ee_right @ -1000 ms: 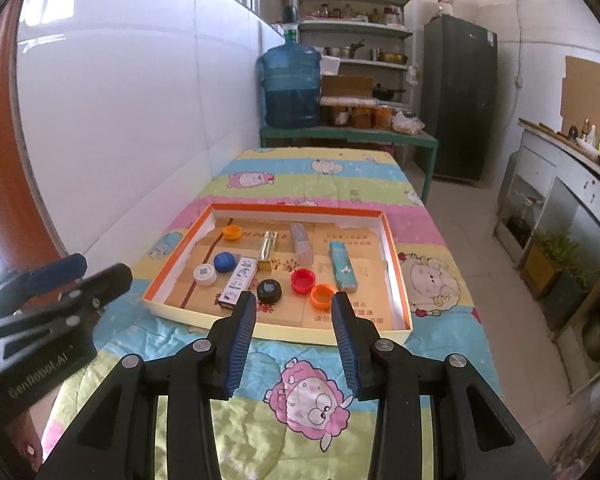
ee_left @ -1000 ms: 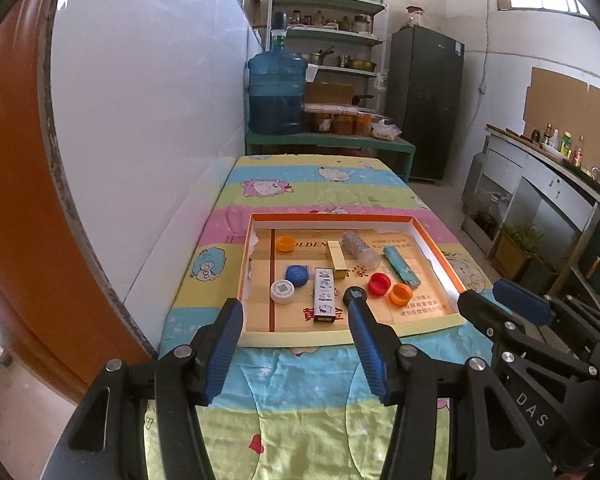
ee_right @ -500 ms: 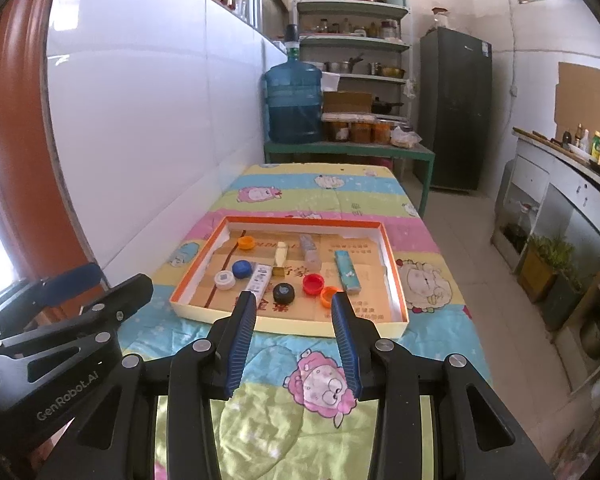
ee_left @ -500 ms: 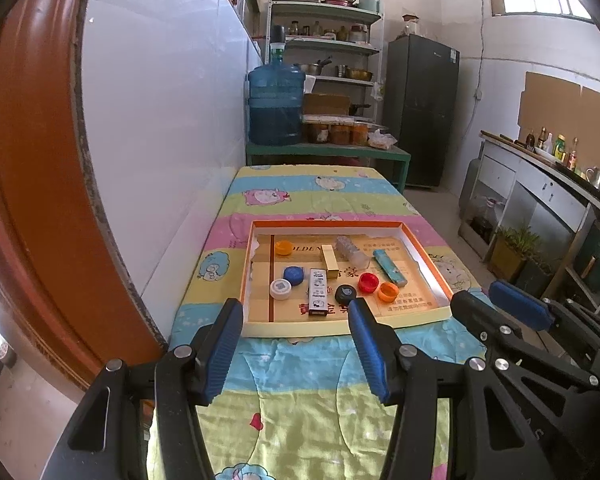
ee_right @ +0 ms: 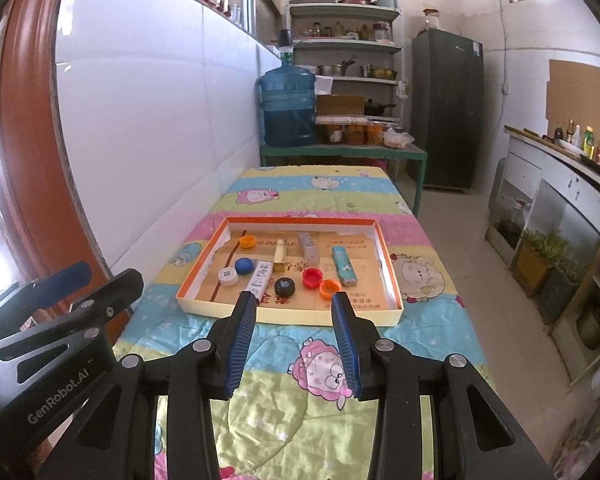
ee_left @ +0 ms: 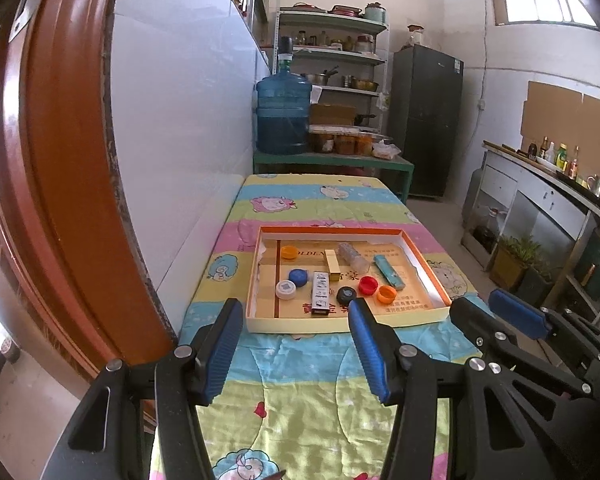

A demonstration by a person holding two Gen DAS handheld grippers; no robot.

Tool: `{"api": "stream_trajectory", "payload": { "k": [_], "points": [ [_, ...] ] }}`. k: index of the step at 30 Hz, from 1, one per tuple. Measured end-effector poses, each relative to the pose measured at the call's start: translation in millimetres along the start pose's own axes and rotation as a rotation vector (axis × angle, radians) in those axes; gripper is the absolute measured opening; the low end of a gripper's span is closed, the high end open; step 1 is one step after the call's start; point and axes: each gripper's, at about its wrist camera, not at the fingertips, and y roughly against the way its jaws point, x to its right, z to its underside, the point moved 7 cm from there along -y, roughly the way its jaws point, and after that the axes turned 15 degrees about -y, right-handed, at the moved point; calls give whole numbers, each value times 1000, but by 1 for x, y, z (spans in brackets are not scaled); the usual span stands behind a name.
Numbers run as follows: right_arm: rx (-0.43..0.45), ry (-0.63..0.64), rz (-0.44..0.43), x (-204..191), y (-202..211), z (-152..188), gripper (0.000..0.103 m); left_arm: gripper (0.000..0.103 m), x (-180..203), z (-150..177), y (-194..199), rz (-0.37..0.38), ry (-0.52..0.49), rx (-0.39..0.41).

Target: Organize rigid objects

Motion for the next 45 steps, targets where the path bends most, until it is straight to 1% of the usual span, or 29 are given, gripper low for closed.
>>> {"api": "stream_trajectory", "payload": {
  "k": [11,45],
  "points": [
    [9,19,-7,-4,6,1,40,55,-2,1,8,-29,-1,6],
    [8,24,-5,-5,6,2,40,55,0,3,8,-26,0,2]
  ]
}}
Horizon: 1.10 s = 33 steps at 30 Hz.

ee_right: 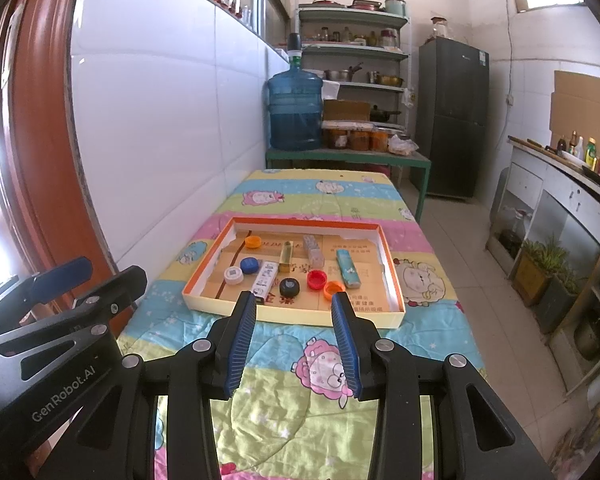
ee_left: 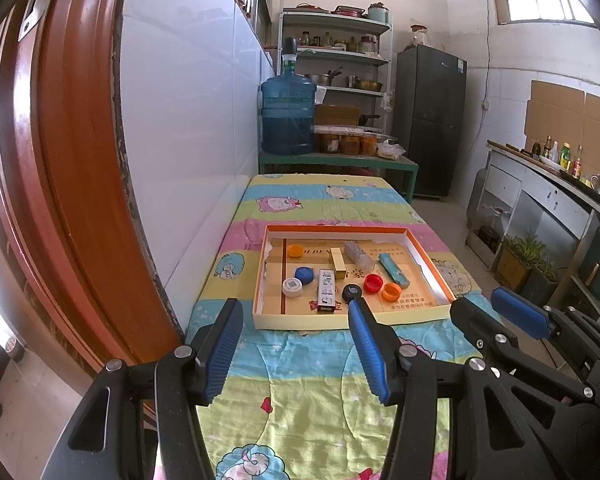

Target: Organize rigid objects

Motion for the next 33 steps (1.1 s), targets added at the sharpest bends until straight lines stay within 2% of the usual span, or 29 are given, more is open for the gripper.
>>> {"api": "stream_trajectory", "payload": {
  "k": [33],
  "points": [
    [-2,0,0,0,-1,1,40,55,1,4,-2,4,0,-7]
  ]
}}
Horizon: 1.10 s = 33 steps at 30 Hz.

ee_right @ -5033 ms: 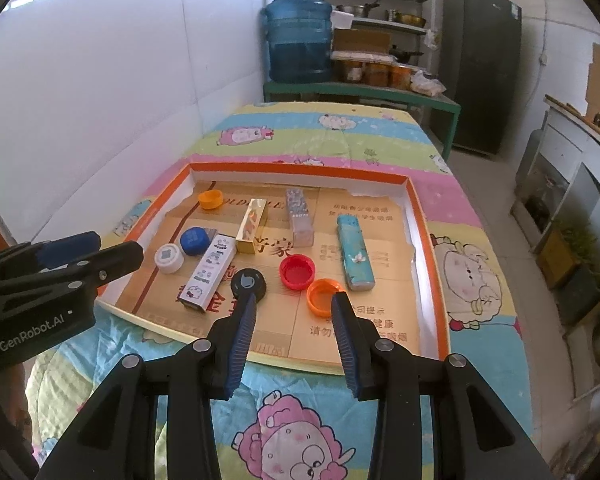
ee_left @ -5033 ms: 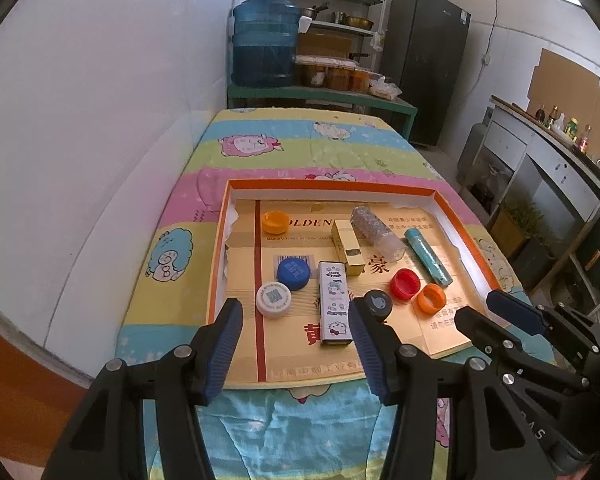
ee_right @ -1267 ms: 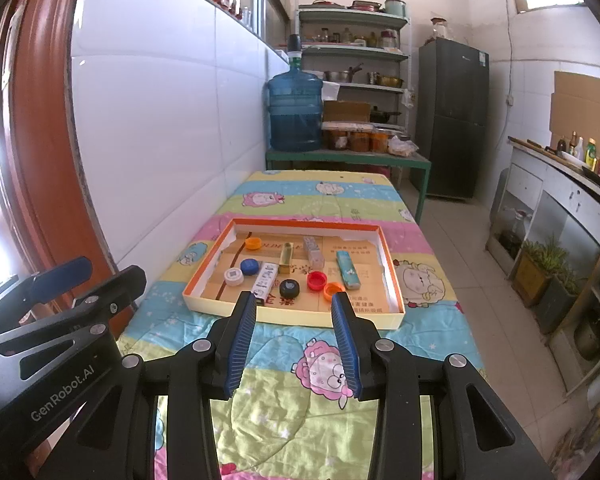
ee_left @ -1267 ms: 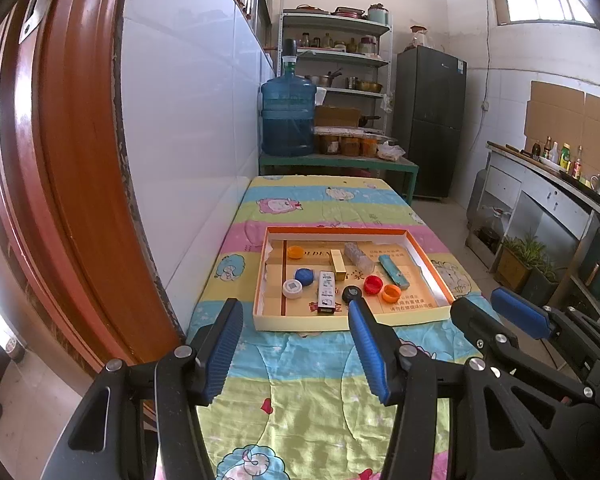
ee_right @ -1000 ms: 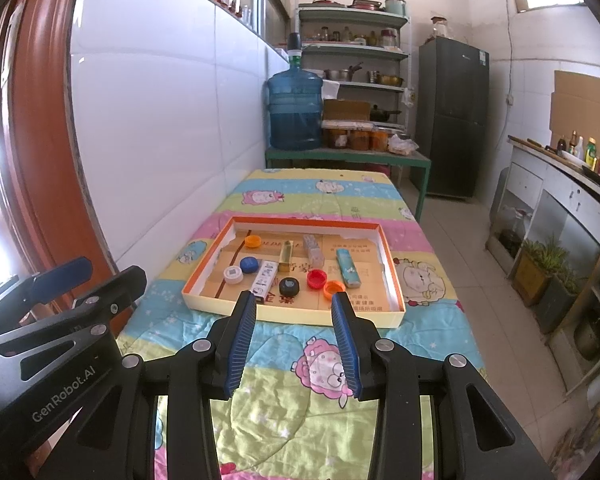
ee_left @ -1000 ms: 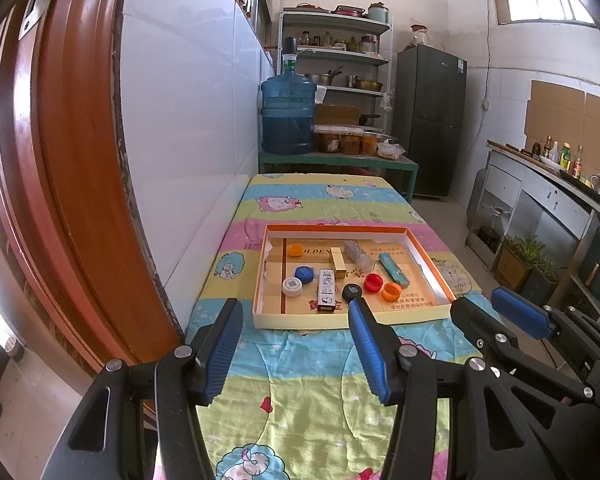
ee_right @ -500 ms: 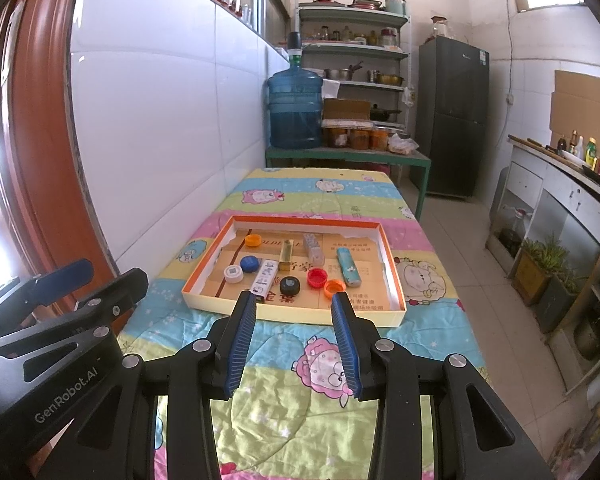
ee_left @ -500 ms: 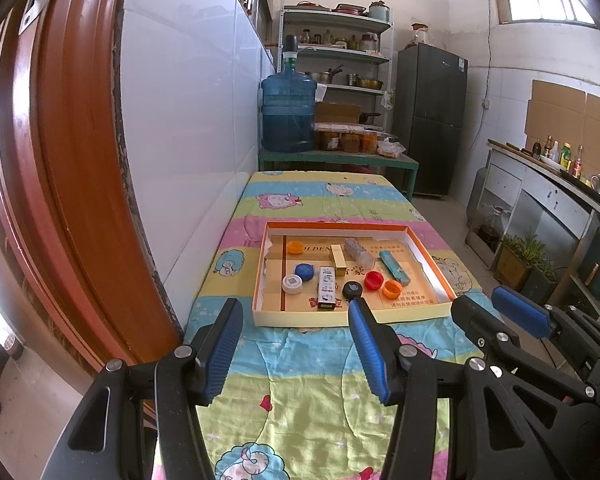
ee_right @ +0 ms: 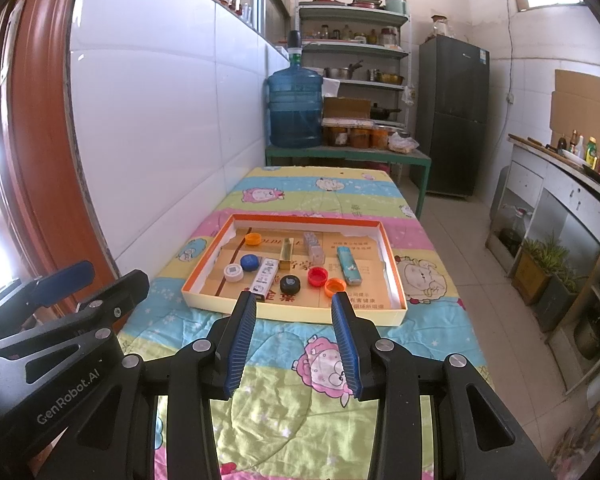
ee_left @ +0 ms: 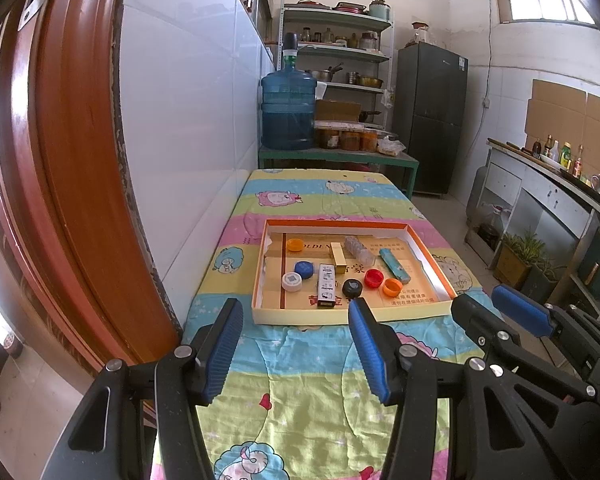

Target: Organize rigid objects

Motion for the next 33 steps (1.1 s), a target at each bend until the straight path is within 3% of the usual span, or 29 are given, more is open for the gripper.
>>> {"api": "stream_trajectory", "payload": {
  "k": [33],
  "points": [
    [-2,0,0,-1,0,0,40,55,1,2,-1,4,1,-3]
  ]
}}
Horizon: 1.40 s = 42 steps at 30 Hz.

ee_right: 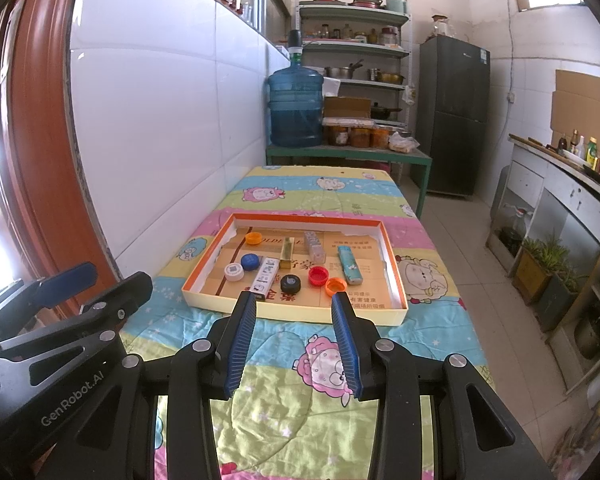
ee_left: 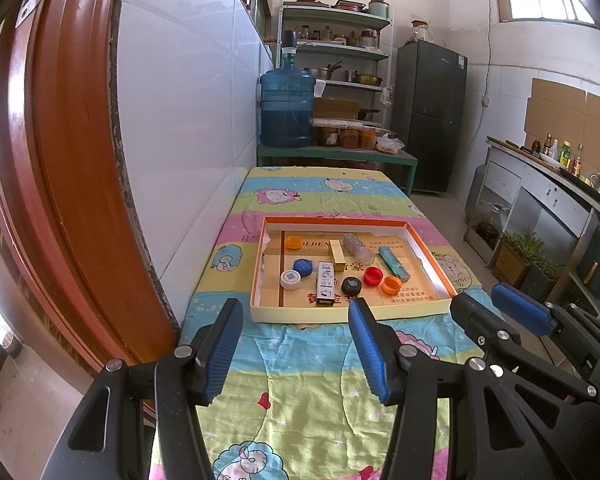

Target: Organize rigid objects

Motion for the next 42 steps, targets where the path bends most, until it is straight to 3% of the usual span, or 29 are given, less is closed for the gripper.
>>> {"api": "stream_trajectory", "payload": {
  "k": [37,42],
  "points": [
    [0,3,1,0,-1,3,40,55,6,10,1,5,-5,1],
    [-3,1,1,3,-2,5,41,55,5,11,6,-36,-9,2]
  ]
}}
